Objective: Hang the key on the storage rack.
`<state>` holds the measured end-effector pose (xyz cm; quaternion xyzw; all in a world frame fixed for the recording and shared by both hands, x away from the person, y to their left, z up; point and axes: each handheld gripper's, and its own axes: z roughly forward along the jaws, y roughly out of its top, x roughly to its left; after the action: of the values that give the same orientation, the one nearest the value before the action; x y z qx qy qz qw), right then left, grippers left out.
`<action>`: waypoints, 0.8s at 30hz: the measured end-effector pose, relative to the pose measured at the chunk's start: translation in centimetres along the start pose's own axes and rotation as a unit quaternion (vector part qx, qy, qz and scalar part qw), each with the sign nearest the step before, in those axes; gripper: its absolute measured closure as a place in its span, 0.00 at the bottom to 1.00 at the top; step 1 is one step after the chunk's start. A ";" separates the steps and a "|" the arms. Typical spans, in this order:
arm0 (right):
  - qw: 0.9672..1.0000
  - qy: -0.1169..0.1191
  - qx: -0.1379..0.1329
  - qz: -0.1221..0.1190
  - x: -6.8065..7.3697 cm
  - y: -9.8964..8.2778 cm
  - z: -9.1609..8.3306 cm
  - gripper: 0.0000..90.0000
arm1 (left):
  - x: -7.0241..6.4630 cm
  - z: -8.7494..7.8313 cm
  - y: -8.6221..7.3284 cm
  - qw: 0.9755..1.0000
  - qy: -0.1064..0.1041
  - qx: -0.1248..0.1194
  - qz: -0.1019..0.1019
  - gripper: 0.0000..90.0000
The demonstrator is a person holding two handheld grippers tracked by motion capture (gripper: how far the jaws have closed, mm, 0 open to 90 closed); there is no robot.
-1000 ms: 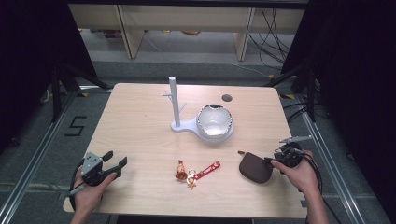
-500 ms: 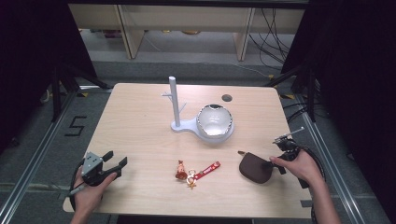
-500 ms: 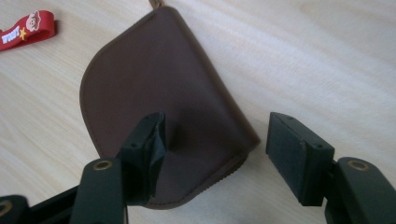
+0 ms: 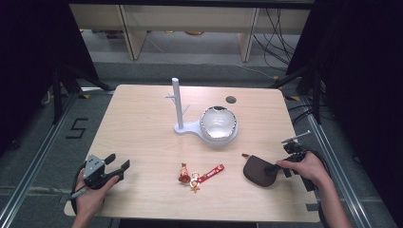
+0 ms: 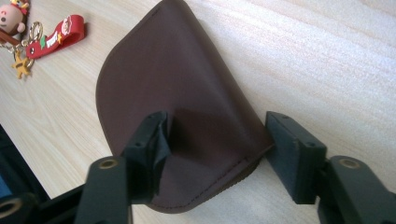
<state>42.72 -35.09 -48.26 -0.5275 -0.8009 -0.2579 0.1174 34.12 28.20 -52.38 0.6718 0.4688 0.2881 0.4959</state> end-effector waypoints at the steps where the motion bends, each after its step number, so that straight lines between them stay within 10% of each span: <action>1: 1.000 0.008 0.006 0.021 0.3 0.0 0.0 0.51 | 0.0 0.1 -0.1 1.000 -0.003 -0.007 -0.001 0.37; 7: 1.000 -0.020 -0.016 -0.010 0.7 0.0 -1.3 0.70 | 0.1 0.0 0.0 1.000 -0.001 -0.003 -0.001 0.37; 14: 0.997 -0.058 -0.034 -0.033 4.2 0.0 -3.2 0.79 | 0.0 0.0 0.0 1.000 -0.001 -0.006 0.001 0.36; 17: 0.992 -0.089 -0.049 -0.076 4.9 0.3 -3.9 0.81 | 0.0 0.0 0.0 1.000 -0.002 -0.006 0.001 0.36; 24: 0.962 -0.230 -0.056 -0.139 9.0 1.0 -5.8 0.82 | 0.0 -0.1 0.0 1.000 0.000 -0.003 0.000 0.36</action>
<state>39.45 -30.85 -38.98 -0.4617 -0.8561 -0.1877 -0.1369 33.99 28.23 -52.38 0.6698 0.4682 0.2899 0.4981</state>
